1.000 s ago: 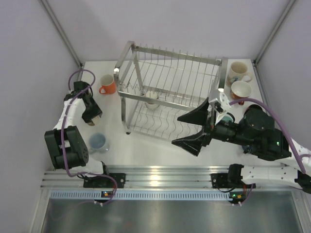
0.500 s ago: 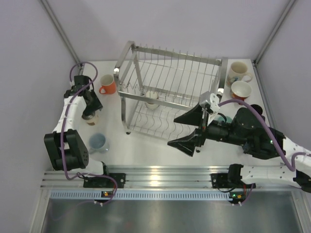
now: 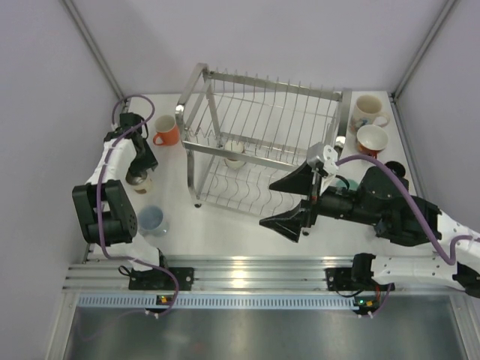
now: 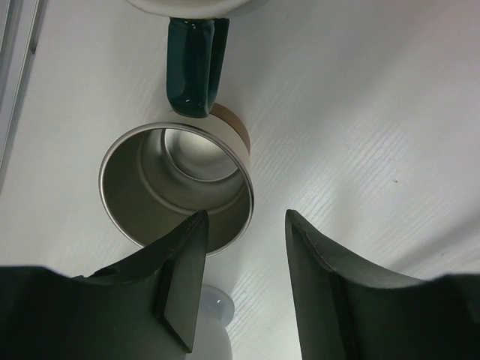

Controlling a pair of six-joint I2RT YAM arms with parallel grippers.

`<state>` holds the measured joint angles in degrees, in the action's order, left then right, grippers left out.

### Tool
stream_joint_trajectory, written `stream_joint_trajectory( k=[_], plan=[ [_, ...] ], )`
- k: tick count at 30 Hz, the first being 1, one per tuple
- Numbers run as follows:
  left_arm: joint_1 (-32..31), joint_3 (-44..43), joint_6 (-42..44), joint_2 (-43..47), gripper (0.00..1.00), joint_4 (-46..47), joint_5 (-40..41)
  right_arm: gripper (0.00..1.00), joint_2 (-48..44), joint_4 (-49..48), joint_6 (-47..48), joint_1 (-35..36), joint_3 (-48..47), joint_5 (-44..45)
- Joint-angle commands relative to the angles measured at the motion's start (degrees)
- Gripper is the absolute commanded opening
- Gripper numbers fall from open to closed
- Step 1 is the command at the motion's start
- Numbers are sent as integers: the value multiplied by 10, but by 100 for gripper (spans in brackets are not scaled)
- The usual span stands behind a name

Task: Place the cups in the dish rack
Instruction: Grab a cup with the left arm

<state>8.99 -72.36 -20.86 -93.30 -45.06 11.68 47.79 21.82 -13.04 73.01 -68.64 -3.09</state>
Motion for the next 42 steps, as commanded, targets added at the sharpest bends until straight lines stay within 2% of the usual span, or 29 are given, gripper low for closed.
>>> stream_joint_trajectory(
  k=[1, 11, 14, 15, 17, 18, 21, 24, 29, 34, 37, 42],
  plan=[
    [1, 1, 5, 0, 51, 5, 29, 99, -22, -4, 7, 7, -17, 5],
    [2, 7, -13, -27, 45, 5, 16, 100, -18, 0, 6, 6, -17, 5],
    [2, 11, -19, -28, 32, 4, 14, 99, -21, 1, 6, 7, -19, 5],
    [3, 13, -25, -23, 21, 4, 16, 99, -20, 1, 5, 6, -19, 5],
    [2, 13, -28, -17, 15, 3, 13, 99, -20, 1, 4, 7, -20, 5],
    [3, 13, -31, -8, 9, -1, 10, 99, -18, 1, 3, 6, -20, 4],
    [3, 0, -42, 19, 0, -18, 2, 99, -12, -1, -1, 6, -25, -2],
    [8, -21, -46, 51, 0, -27, -17, 99, 0, -3, -15, 7, -33, -6],
    [43, -69, -62, 108, 0, -36, -131, 100, 34, -6, -34, 7, -63, 4],
    [73, -146, -91, 183, 0, -34, -209, 99, 77, -16, -45, 7, -119, 15],
    [74, -175, -122, 234, 0, 7, -271, 99, 134, 12, -37, 3, -195, 18],
    [74, -169, -224, 347, 0, 155, -317, 99, 267, 56, -24, -14, -393, -23]
  ],
)
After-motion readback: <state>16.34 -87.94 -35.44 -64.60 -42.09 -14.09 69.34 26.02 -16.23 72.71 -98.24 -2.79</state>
